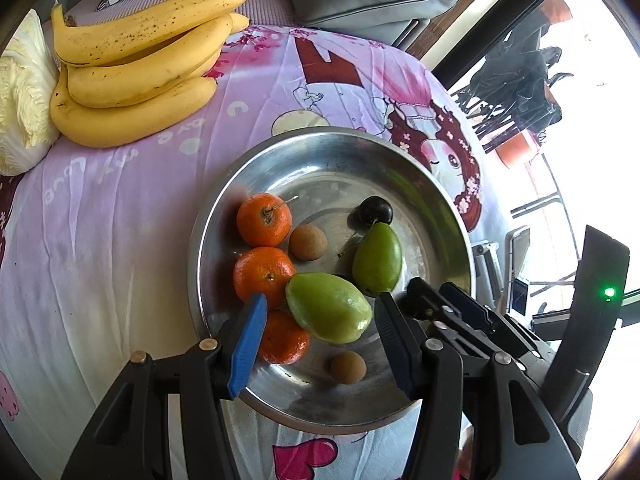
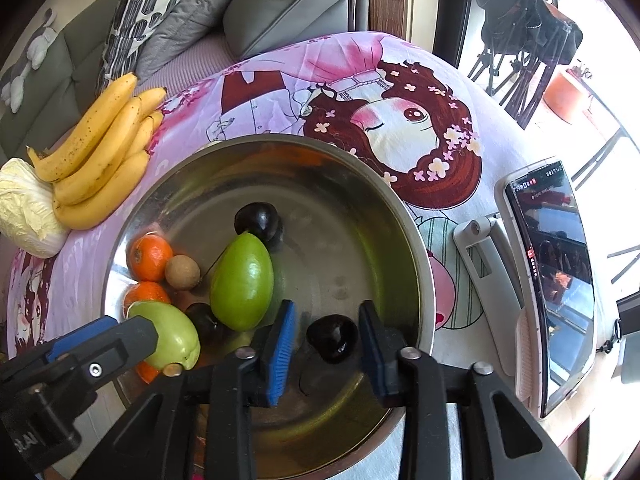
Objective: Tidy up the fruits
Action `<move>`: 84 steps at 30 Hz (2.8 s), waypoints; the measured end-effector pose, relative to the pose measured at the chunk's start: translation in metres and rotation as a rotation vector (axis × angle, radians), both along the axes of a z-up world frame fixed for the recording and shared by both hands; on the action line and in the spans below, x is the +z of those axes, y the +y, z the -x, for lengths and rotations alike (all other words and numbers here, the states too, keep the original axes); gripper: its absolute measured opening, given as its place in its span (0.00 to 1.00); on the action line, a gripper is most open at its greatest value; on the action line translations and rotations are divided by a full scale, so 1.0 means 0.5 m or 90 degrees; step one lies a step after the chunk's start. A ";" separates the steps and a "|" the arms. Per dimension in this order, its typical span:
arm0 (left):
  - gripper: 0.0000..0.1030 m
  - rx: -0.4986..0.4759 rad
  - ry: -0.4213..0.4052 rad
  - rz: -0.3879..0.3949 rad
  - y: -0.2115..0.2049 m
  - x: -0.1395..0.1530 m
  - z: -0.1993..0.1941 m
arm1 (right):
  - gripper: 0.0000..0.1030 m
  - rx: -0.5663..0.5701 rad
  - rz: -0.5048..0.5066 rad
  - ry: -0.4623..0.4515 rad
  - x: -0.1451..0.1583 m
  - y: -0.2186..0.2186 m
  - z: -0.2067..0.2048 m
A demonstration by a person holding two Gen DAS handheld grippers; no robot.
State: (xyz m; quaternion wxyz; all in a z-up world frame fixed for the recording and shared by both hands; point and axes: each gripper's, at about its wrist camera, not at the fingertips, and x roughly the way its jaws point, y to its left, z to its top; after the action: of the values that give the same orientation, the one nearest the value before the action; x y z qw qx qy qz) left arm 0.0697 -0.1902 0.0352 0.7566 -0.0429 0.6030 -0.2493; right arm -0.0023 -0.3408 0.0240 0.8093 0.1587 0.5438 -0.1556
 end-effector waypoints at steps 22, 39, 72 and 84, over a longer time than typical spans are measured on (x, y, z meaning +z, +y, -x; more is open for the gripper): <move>0.78 0.159 -0.032 -0.138 0.177 -0.035 -0.009 | 0.81 0.036 0.052 -0.003 0.011 0.036 -0.010; 0.96 0.201 -0.035 -0.191 0.223 -0.067 0.001 | 0.82 0.074 0.071 -0.005 0.015 0.075 -0.018; 0.96 0.235 -0.038 -0.225 0.273 -0.050 0.090 | 0.82 0.120 0.086 -0.041 0.057 0.151 0.046; 0.96 0.249 -0.019 -0.230 0.297 -0.057 0.113 | 1.00 0.169 0.092 -0.044 0.058 0.206 0.057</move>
State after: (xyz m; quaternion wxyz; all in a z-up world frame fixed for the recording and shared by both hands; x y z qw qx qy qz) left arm 0.0131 -0.0416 0.0067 0.7947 -0.0190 0.6066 0.0124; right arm -0.0310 -0.2377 0.0529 0.8501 0.0321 0.5194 -0.0808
